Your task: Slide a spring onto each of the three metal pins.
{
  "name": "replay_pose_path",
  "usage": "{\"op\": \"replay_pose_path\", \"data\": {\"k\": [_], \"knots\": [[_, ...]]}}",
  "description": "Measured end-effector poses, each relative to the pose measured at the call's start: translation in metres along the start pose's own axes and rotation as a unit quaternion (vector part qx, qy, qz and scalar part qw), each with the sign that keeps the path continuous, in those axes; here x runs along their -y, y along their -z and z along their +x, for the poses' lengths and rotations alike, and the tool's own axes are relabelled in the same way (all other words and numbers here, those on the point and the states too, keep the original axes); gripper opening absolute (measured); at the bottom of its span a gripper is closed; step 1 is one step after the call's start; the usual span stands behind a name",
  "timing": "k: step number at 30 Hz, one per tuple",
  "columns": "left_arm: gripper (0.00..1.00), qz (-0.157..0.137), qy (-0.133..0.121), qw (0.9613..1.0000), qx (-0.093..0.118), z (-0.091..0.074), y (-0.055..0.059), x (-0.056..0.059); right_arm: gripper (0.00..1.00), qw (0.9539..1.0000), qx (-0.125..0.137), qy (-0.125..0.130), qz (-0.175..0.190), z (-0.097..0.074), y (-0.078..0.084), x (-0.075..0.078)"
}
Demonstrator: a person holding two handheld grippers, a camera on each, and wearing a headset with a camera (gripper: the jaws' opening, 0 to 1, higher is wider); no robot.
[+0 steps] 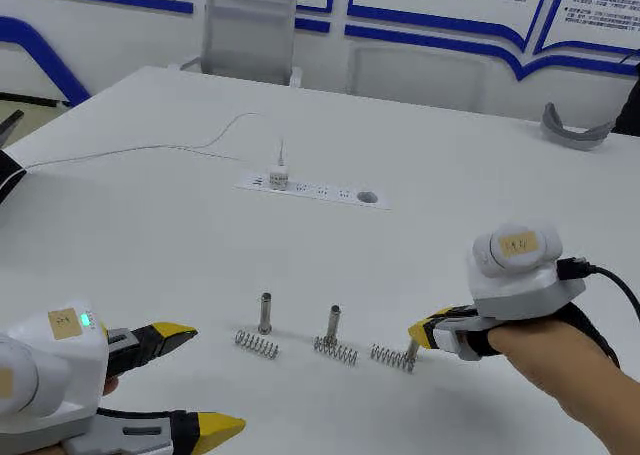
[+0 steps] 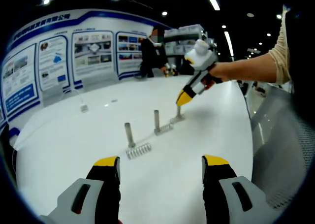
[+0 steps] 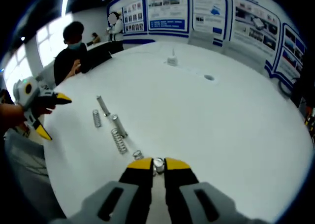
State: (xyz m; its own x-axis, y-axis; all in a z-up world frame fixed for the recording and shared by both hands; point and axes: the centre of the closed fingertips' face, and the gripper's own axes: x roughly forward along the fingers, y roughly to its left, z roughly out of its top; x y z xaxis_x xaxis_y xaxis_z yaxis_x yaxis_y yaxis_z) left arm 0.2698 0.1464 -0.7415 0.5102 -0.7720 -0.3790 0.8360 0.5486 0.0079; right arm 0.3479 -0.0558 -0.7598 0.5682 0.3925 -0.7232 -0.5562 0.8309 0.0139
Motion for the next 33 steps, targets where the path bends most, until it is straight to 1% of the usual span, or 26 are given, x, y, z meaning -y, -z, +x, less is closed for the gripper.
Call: {"op": "replay_pose_path", "data": {"k": [4,10,14,17,19,23,25,27,33], "knots": [[0.69,-0.001,0.0,1.0,0.001,0.0,0.001,-0.001,0.11,1.0,0.005,0.002,-0.003,-0.003,-0.003,0.0],[0.69,0.0,0.003,1.0,0.001,0.0,0.0,0.0,0.12,0.9998,0.019,0.003,-0.005,-0.012,-0.005,-0.001],[0.69,0.003,0.006,1.0,0.0,0.001,0.0,0.0,0.12,0.9994,0.032,-0.002,-0.014,-0.019,-0.002,-0.006],[0.69,0.003,0.008,1.0,-0.001,0.003,0.0,0.001,0.13,0.999,0.035,-0.011,-0.023,-0.021,0.004,-0.01],[0.69,0.005,0.01,0.9999,-0.002,0.004,-0.001,0.001,0.13,0.9989,0.032,-0.021,-0.028,-0.021,0.009,-0.014],[0.69,0.006,0.011,0.9999,-0.001,0.005,-0.002,0.002,0.13,0.9991,0.028,-0.021,-0.025,-0.019,0.017,-0.012],[0.69,0.006,0.011,0.9999,-0.001,0.005,-0.002,0.002,0.13,0.9991,0.028,-0.022,-0.024,-0.019,0.017,-0.012],[0.69,0.006,0.011,0.9999,-0.002,0.004,-0.002,0.002,0.13,0.9988,0.027,-0.028,-0.03,-0.018,0.018,-0.015],[0.69,0.005,0.006,1.0,-0.004,0.003,-0.001,0.002,0.13,0.9977,0.023,-0.045,-0.044,-0.009,0.021,-0.023]]}}
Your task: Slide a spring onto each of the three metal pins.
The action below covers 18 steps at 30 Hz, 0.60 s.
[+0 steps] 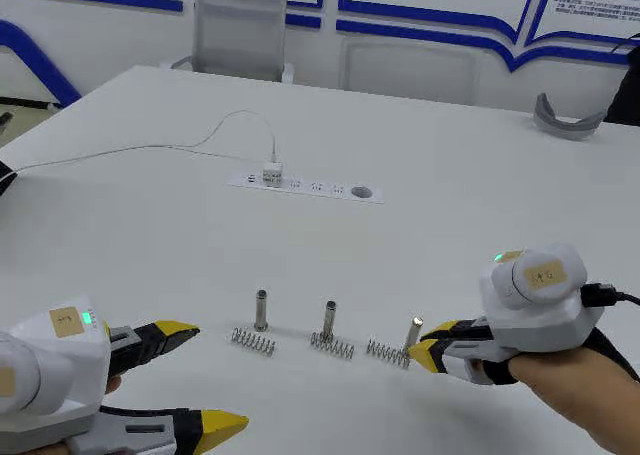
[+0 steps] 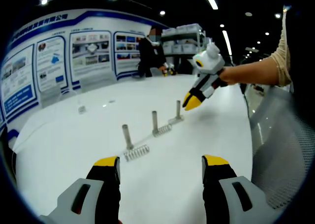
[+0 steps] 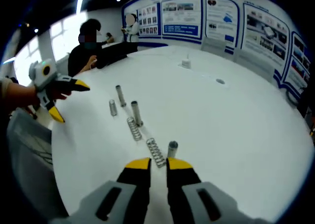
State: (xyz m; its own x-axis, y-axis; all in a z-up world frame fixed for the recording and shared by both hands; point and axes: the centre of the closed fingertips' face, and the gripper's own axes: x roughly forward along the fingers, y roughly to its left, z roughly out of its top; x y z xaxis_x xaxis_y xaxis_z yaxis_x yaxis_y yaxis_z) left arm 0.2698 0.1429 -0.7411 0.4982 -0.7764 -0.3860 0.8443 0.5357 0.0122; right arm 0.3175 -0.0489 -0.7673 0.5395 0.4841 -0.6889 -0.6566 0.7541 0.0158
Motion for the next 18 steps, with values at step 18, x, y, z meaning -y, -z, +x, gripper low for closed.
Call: {"op": "replay_pose_path", "data": {"k": [18], "knots": [[0.68,-0.007,-0.006,0.9999,-0.005,-0.002,0.007,-0.002,0.14,0.9984,-0.035,-0.016,-0.041,0.018,0.017,-0.004]]}}
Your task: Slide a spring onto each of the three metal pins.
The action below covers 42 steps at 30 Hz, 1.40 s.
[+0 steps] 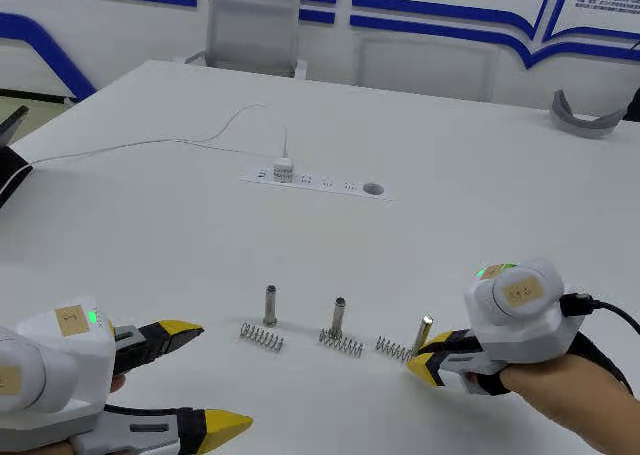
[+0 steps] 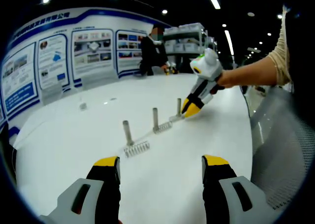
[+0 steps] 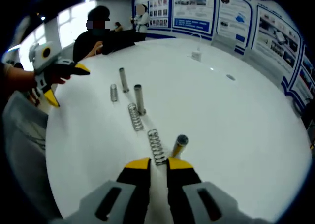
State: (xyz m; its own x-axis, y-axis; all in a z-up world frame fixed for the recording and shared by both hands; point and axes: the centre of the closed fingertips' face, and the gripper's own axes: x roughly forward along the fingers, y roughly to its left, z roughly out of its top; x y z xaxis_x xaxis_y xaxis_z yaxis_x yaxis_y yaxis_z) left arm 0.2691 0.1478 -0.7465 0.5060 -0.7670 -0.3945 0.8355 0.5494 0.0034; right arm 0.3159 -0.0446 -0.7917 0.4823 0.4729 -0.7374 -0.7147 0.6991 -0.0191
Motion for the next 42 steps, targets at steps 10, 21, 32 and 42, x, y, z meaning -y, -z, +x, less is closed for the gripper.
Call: {"op": "replay_pose_path", "data": {"k": [10,21,32,42], "knots": [[0.68,0.002,0.009,1.0,-0.001,0.004,0.0,0.004,0.13,0.9999,-0.011,-0.012,-0.006,0.007,0.003,-0.006],[0.68,0.006,0.018,0.9998,-0.003,0.007,-0.002,0.006,0.12,0.9998,-0.016,-0.012,0.003,0.013,0.003,-0.006],[0.67,0.028,0.049,0.9984,0.0,0.022,-0.014,0.028,0.12,0.9987,-0.026,-0.038,-0.024,-0.009,0.006,-0.023],[0.61,0.055,0.082,0.9951,0.003,0.043,-0.023,0.046,0.12,0.9899,-0.041,-0.098,-0.094,-0.022,-0.002,-0.057]]}}
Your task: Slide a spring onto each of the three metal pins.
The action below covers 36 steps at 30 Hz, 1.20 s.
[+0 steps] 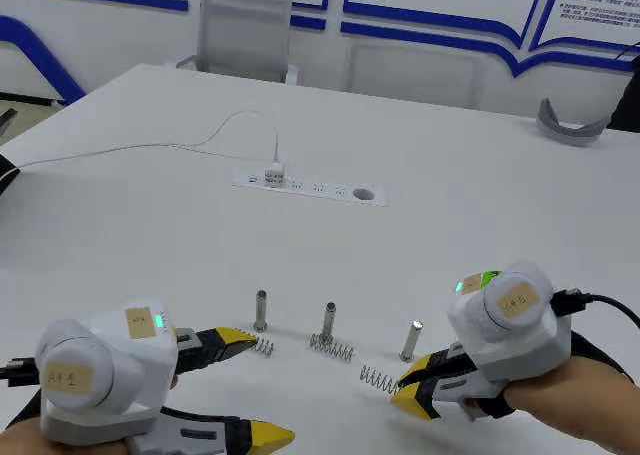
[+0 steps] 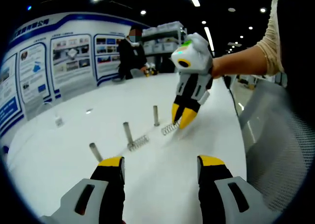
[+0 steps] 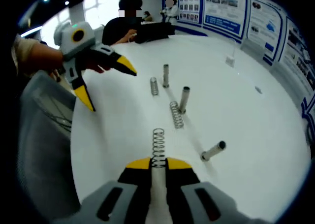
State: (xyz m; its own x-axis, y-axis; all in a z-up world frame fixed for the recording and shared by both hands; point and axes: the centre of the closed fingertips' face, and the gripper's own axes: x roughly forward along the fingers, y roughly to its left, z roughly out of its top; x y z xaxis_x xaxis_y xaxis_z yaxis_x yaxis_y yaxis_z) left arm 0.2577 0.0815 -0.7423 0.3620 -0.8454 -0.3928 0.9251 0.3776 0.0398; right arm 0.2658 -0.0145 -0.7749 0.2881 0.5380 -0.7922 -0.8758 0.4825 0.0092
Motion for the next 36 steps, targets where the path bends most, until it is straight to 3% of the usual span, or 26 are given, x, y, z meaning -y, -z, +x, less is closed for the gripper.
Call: {"op": "replay_pose_path", "data": {"k": [10,20,36], "knots": [[0.52,0.025,0.036,0.999,-0.006,0.017,-0.003,0.014,0.12,0.9982,-0.008,-0.035,-0.048,-0.005,-0.017,-0.019],[0.44,0.048,0.066,0.9966,-0.008,0.028,-0.007,0.027,0.12,0.9932,-0.031,-0.066,-0.091,-0.002,-0.021,-0.039],[0.27,0.085,0.085,0.9926,-0.018,0.035,-0.007,0.038,0.12,0.9874,-0.049,-0.087,-0.123,-0.002,-0.023,-0.051]]}}
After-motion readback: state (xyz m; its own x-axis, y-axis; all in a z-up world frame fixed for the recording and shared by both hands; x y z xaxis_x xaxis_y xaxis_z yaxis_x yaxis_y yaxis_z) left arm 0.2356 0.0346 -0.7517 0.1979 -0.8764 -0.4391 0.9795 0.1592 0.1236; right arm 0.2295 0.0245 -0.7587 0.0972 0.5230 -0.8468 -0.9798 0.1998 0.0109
